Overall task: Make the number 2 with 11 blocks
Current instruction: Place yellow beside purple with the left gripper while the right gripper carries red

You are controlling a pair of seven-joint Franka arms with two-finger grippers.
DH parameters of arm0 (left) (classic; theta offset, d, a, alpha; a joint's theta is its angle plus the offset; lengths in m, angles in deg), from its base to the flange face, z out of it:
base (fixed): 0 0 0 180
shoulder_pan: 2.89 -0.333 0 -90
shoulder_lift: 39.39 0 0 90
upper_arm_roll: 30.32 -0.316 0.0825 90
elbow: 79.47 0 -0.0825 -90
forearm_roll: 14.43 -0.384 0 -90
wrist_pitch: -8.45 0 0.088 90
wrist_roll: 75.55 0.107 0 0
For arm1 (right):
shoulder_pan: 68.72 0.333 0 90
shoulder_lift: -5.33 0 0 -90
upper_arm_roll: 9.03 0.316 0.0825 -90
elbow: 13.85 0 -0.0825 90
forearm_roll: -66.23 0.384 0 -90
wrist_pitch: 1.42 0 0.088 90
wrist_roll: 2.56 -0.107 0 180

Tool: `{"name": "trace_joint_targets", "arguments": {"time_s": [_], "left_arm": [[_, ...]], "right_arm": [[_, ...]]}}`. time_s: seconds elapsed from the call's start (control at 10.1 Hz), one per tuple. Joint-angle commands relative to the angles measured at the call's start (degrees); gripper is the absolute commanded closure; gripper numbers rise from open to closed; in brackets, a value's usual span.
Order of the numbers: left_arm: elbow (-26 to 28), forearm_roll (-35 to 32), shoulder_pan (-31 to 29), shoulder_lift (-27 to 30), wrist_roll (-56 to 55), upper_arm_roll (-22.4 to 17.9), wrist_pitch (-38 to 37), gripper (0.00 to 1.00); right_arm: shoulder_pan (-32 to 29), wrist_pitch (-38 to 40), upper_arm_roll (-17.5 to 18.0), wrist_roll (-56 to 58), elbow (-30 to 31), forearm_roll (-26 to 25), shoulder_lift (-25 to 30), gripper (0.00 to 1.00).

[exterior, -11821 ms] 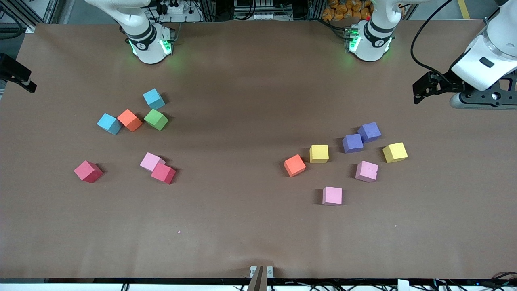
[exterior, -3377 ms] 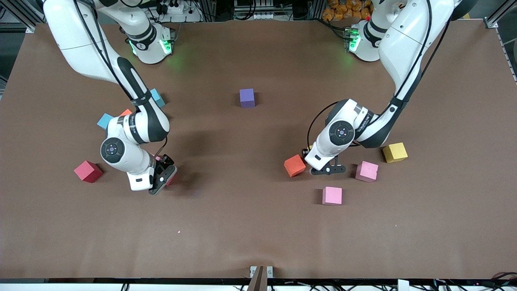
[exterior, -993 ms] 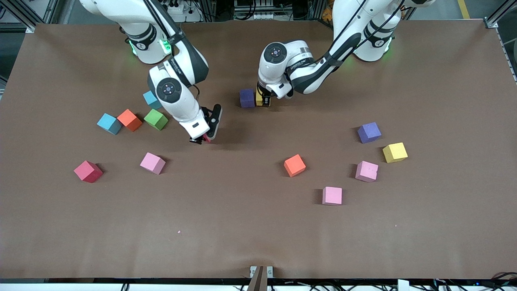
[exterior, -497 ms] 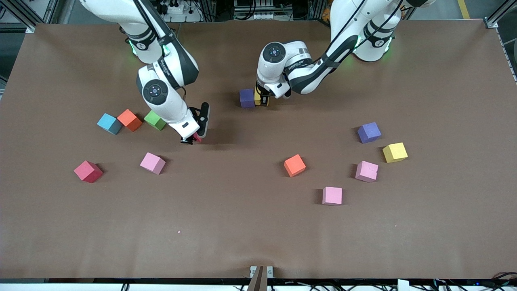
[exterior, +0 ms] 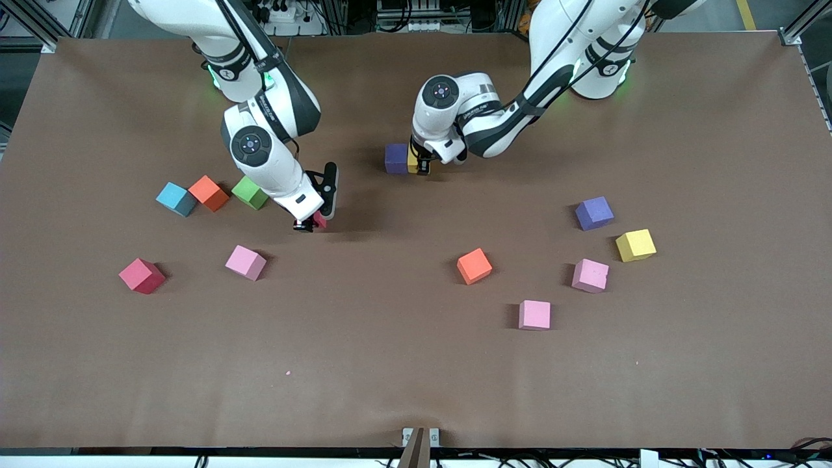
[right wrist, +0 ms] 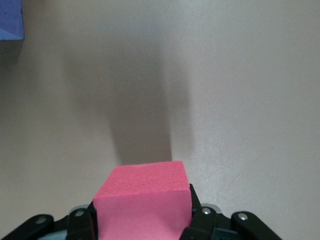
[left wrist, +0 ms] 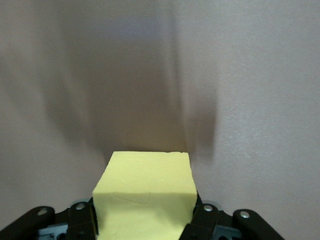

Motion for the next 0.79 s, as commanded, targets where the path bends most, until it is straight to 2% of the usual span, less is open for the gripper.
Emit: {"name": "trace_joint_targets", "arguments": {"time_s": [0.0,0.2,0.4,0.6,0.7], "left_arm": [[-1.24,-3.6,3.74,-0.8,-5.0,-2.13,0.11,0.01],[-1.24,-5.53,5.42,0.95,-5.09,-2.05,-4.25,0.0],[-1.33,-5.54,4.81,5.07,-4.48,-1.78,-9.18,0.0],[-1.94,-5.36,2.02,8.59,-0.98,-1.78,-12.36,0.0],[-3.86,-5.36,-0.01,8.52,0.96,-1.87,-13.59,0.0]], "right_arm": [[-0.32,-0.51,1.15,0.19,2.74,0.2,1.85,0.73],[-0.32,-0.6,1.59,-0.08,3.62,0.28,1.85,0.73],[-0.32,0.1,3.07,-1.74,3.63,0.46,1.85,0.73],[-0.14,0.46,6.22,-6.99,3.63,0.46,1.76,0.73],[-0.06,0.54,8.51,-8.85,3.63,0.46,1.94,0.73]]}}
